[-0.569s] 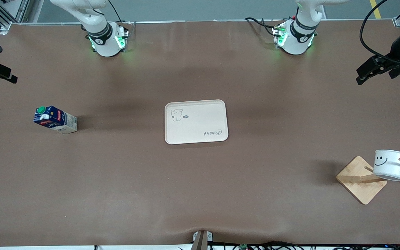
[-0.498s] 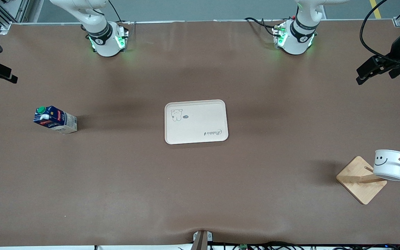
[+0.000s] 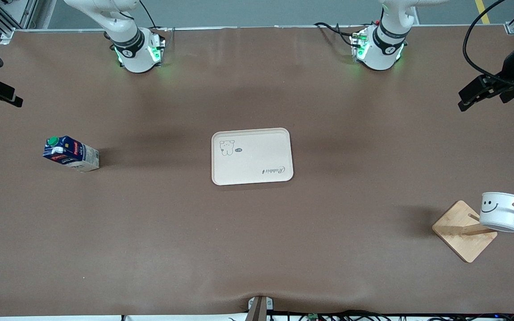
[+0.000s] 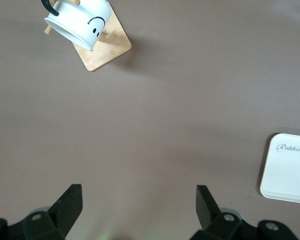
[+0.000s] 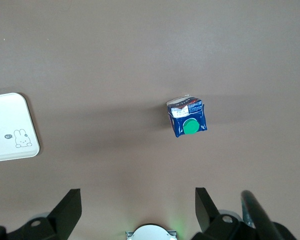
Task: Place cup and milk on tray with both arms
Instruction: 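Move the left gripper toward the white mug on the wooden stand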
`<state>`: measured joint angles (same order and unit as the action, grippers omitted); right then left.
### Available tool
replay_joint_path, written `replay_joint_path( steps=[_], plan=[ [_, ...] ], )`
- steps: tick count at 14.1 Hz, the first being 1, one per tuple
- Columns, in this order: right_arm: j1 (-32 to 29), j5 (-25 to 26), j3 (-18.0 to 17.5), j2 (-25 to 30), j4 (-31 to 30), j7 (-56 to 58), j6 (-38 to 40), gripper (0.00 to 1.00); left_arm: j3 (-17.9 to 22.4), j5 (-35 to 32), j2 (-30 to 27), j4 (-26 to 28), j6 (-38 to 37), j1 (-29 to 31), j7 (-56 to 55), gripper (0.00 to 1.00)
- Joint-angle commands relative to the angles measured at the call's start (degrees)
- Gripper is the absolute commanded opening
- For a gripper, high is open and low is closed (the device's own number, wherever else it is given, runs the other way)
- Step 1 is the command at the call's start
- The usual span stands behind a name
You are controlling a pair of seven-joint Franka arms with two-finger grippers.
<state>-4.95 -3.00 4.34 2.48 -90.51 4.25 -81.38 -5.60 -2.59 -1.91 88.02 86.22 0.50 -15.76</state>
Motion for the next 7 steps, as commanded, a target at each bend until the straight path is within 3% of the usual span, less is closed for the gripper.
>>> replay_joint_path(
  steps=[1, 7],
  plan=[
    [-0.9, -0.8, -0.5, -0.1, 0.7, 0.4, 0.3, 1.0, 1.6, 0.1, 3.8, -1.8, 1.6, 2.7, 2.2, 1.0],
    [-1.2, -1.8, -0.6, -0.1, 0.7, 0.4, 0.4, 1.0, 1.6, -0.7, 10.3, -1.9, 13.4, 7.2, 7.8, 1.0]
  ],
)
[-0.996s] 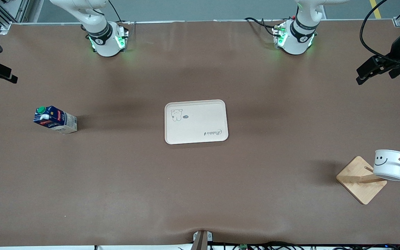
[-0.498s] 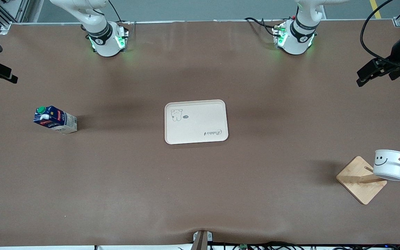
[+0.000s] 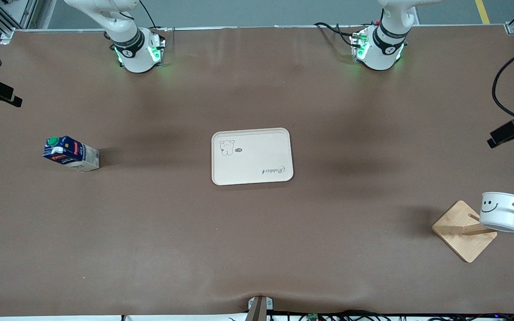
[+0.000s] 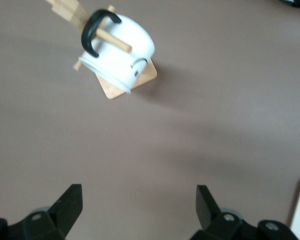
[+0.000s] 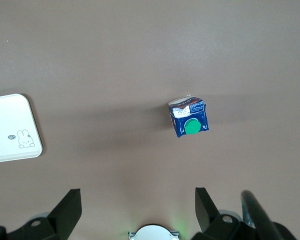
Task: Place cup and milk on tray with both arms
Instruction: 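Move the left gripper toward the white mug on the wooden stand, then lower the left gripper onto the white mug's rim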
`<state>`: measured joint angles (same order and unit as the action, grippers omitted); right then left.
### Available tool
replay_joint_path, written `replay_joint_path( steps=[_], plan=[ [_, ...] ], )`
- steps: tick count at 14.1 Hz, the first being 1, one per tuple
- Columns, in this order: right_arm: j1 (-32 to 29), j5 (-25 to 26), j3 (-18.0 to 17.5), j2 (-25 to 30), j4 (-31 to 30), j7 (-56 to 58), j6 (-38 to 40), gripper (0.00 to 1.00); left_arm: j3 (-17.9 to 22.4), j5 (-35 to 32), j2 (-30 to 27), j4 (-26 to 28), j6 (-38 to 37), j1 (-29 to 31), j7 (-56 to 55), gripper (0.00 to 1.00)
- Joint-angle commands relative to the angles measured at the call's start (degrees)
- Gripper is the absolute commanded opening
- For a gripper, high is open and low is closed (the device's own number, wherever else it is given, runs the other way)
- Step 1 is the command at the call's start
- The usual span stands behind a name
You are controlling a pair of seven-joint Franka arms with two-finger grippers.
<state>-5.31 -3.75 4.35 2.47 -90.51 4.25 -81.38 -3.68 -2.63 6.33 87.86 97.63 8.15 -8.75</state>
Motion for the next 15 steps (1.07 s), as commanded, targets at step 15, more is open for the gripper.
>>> replay_joint_path(
  steps=[15],
  plan=[
    [-2.4, -2.2, -0.5, -1.0, 0.7, 0.5, 0.1, 1.0, -0.7, -2.7, 2.5, 22.0, 40.8, 2.0, -1.5, 1.0]
  ],
)
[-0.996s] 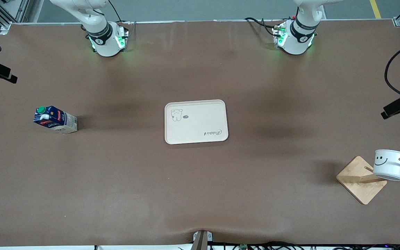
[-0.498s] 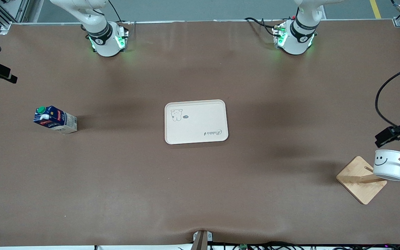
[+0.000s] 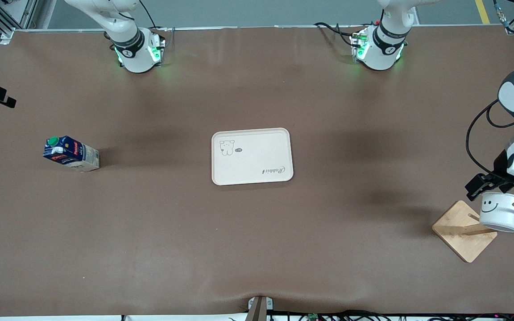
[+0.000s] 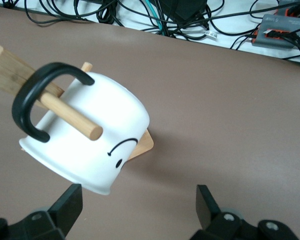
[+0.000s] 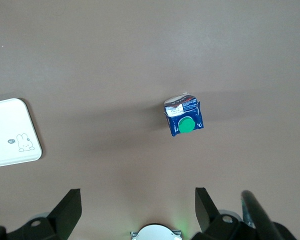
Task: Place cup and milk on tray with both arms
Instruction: 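Lower the left gripper onto the white mug's rim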
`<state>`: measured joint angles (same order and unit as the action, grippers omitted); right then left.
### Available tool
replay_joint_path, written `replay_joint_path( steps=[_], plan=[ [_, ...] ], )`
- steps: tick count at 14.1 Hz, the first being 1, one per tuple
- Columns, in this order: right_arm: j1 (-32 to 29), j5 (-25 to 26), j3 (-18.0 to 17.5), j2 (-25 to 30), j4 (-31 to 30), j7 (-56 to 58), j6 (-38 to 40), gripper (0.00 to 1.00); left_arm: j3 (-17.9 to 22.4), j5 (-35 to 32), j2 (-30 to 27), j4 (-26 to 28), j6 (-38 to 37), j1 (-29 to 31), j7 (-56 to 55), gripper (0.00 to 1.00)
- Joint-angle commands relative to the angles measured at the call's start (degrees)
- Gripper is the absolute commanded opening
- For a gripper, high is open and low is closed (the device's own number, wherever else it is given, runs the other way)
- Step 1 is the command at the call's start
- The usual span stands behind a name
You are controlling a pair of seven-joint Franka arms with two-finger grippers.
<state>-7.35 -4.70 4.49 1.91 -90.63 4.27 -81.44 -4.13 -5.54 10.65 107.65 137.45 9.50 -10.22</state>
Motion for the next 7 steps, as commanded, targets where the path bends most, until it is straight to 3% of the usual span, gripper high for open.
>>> replay_joint_path(
  steps=[1, 7],
  plan=[
    [-0.4, -1.3, -0.6, -0.4, 0.8, 0.5, 0.3, 1.0, -0.3, 0.2, -1.9, 2.1, 1.0, 0.9, 0.3, 1.0],
    [-0.3, -1.4, -0.7, -2.1, 3.9, 0.9, 0.4, 1.0, -0.4, -0.4, -2.4, 1.4, 0.5, 0.6, 0.5, 1.0]
  ],
)
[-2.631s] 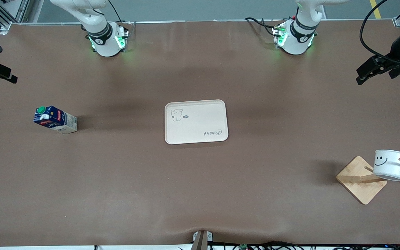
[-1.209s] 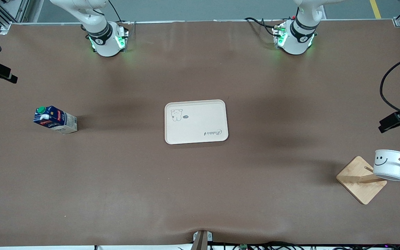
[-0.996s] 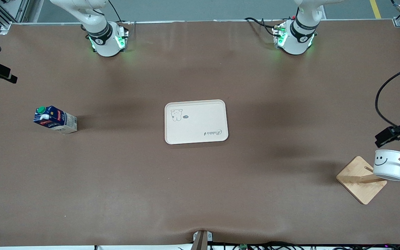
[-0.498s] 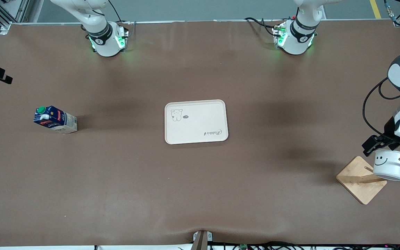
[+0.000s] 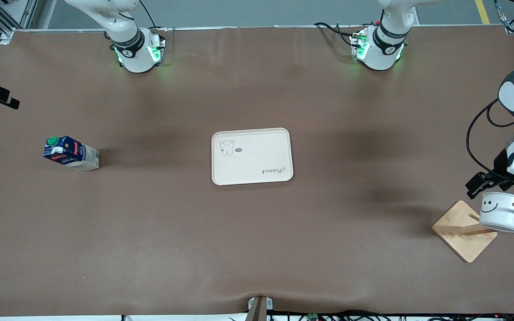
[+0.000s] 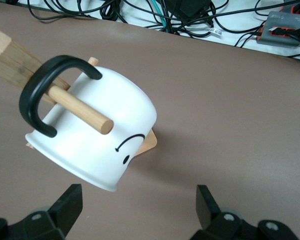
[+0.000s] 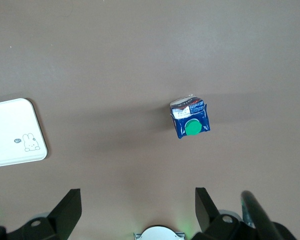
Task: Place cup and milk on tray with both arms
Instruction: 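Lower the left gripper onto the white mug's rim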
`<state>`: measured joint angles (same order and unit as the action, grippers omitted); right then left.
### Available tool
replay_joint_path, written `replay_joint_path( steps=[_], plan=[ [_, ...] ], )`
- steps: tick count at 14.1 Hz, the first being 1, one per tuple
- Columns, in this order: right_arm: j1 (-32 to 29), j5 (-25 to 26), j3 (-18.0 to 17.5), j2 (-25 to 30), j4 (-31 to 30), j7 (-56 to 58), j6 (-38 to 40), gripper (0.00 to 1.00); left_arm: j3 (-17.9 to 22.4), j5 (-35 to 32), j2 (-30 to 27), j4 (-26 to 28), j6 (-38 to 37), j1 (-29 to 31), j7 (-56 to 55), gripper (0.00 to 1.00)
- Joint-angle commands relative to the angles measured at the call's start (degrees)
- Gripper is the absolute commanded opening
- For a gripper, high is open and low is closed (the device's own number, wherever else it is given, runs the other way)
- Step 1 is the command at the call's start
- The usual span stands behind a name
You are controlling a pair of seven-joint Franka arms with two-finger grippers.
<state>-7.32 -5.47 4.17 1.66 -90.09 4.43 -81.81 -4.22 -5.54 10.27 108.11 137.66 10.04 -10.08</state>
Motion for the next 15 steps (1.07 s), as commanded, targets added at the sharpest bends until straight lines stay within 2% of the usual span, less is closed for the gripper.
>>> replay_joint_path(
  steps=[1, 6, 11, 12, 15],
  plan=[
    [-0.3, -0.7, -0.4, -2.1, 3.7, 0.8, 0.9, 1.0, -0.3, -0.4, -2.2, 1.1, 0.0, 0.2, 0.4, 1.0],
    [0.1, -0.8, -0.5, -2.3, 3.8, 0.8, 0.9, 1.0, -0.3, -0.4, 0.3, 1.1, 1.5, 2.4, 3.7, 1.0],
    [0.1, -0.9, -0.5, -2.5, 3.8, 0.8, 1.0, 1.0, -0.2, -0.4, 4.7, 1.0, 8.8, 2.3, 3.7, 1.0],
    [0.1, -0.9, -0.5, -2.6, 3.8, 0.8, 1.0, 1.0, -0.2, -0.4, 5.0, 1.0, 8.9, 2.3, 3.7, 0.78],
    [0.0, -0.9, -0.5, -2.6, 3.7, 0.8, 1.0, 1.0, -0.2, -0.5, 4.7, 1.7, 8.9, 2.4, 5.3, 0.38]
  ],
)
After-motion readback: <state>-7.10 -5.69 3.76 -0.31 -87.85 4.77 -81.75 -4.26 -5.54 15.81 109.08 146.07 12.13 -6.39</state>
